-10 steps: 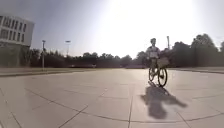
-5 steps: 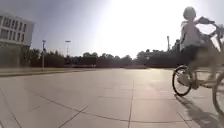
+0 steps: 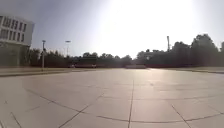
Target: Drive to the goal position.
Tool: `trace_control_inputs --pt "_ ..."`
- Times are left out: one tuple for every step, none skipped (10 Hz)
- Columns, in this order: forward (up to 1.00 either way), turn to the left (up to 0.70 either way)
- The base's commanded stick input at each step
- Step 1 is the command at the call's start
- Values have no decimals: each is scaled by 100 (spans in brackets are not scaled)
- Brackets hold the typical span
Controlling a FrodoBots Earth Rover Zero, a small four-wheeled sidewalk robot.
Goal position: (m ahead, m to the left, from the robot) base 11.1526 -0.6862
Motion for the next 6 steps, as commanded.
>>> trace_control_inputs --pt "6 -1" --pt "6 -1" --pt "7 -1" --pt "7 -1" --pt "7 -1" --pt "7 -1"
